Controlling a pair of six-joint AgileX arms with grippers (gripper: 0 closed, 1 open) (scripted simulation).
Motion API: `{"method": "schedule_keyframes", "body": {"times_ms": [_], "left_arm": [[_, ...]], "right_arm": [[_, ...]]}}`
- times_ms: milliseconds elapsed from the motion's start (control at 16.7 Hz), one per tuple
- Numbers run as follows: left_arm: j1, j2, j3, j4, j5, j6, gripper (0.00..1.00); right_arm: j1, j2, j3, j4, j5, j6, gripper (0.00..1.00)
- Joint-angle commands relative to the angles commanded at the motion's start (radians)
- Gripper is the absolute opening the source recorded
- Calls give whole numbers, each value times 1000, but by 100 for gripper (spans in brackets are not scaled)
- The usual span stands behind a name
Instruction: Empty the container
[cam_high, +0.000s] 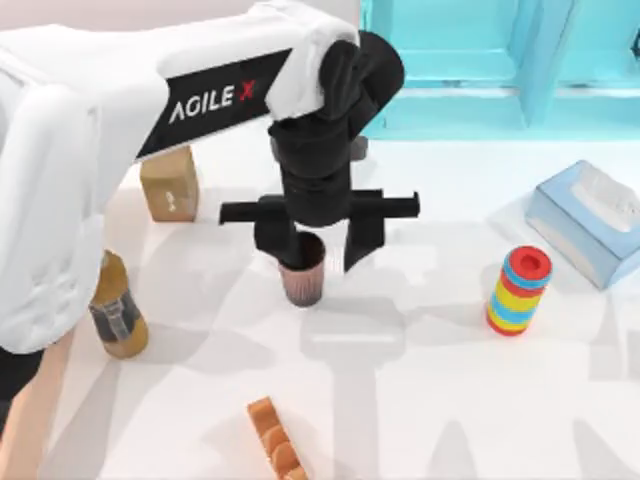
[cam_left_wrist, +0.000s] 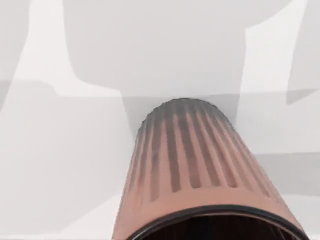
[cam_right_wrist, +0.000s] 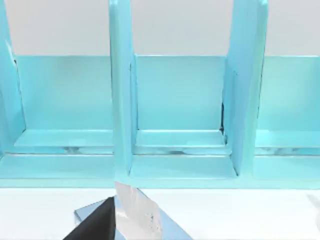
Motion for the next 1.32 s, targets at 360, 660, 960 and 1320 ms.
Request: {"method": "schedule_keyframes", "body": {"times_ms": [360,660,960,1320], "left_arm": [[0,0,0,0,0,0,100],[0,0,0,0,0,0,100],[-5,14,74,-74,1,-4,100],[-7,18,354,-344,1,-5,100]], "right_arm": [[0,0,0,0,0,0,100],[0,0,0,0,0,0,100],[0,0,0,0,0,0,100],[0,0,0,0,0,0,100]]}}
